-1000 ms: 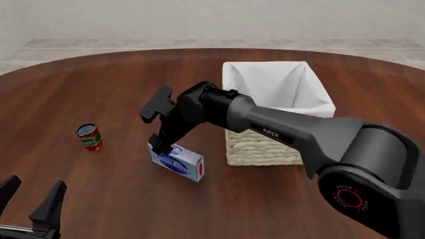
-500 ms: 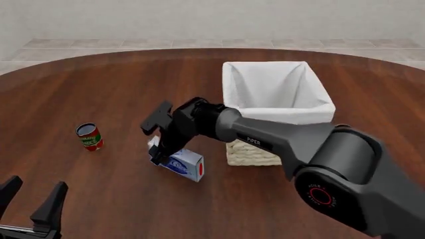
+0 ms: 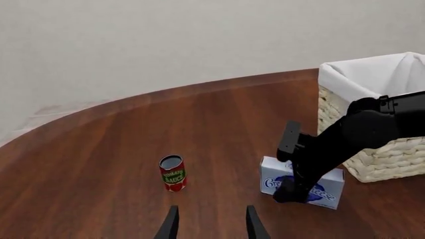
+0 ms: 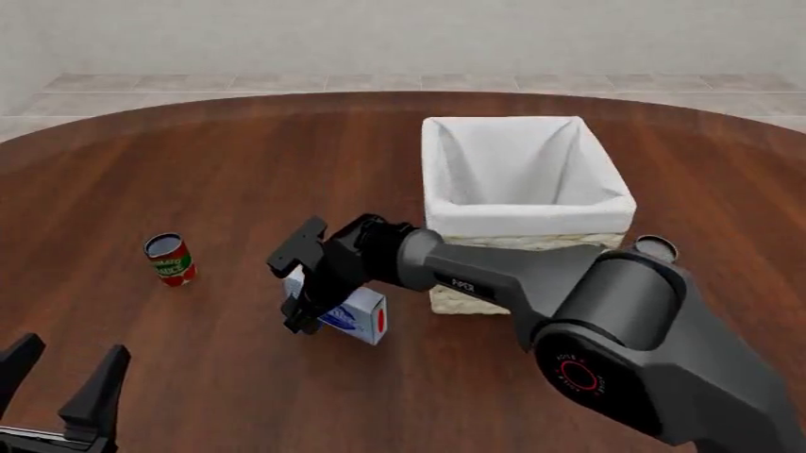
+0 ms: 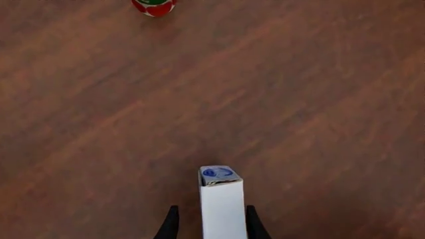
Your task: Pick up the cream cheese box, and put it in the basket.
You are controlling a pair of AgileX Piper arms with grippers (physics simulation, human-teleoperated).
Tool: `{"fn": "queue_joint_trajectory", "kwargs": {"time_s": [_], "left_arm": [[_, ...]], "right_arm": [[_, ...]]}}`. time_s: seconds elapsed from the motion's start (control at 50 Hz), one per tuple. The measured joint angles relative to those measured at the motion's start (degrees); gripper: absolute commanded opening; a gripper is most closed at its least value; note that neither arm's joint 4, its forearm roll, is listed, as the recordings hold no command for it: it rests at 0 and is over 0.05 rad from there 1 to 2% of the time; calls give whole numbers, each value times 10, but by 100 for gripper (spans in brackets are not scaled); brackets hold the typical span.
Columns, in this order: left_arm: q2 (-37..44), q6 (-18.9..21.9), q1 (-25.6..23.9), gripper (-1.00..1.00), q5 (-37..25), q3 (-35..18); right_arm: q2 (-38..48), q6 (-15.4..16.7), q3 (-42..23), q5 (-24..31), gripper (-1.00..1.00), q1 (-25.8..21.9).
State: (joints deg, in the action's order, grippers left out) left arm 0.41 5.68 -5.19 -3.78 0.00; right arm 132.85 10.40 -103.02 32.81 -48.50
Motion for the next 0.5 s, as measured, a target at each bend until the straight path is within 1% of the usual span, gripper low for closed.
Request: {"fn": "queue_joint_trajectory", "kwargs": {"time_s": [0.36,0.38,0.5], "left_arm": [[1,1,-3,100,-1,0],[1,1,-3,100,-1,0],[2,2,-4,100,-1,0]], "right_arm": [[9,7,-21,16,100,4],[9,8,-22,17,-100,5],[12,20,-29,19,-100,10]]}}
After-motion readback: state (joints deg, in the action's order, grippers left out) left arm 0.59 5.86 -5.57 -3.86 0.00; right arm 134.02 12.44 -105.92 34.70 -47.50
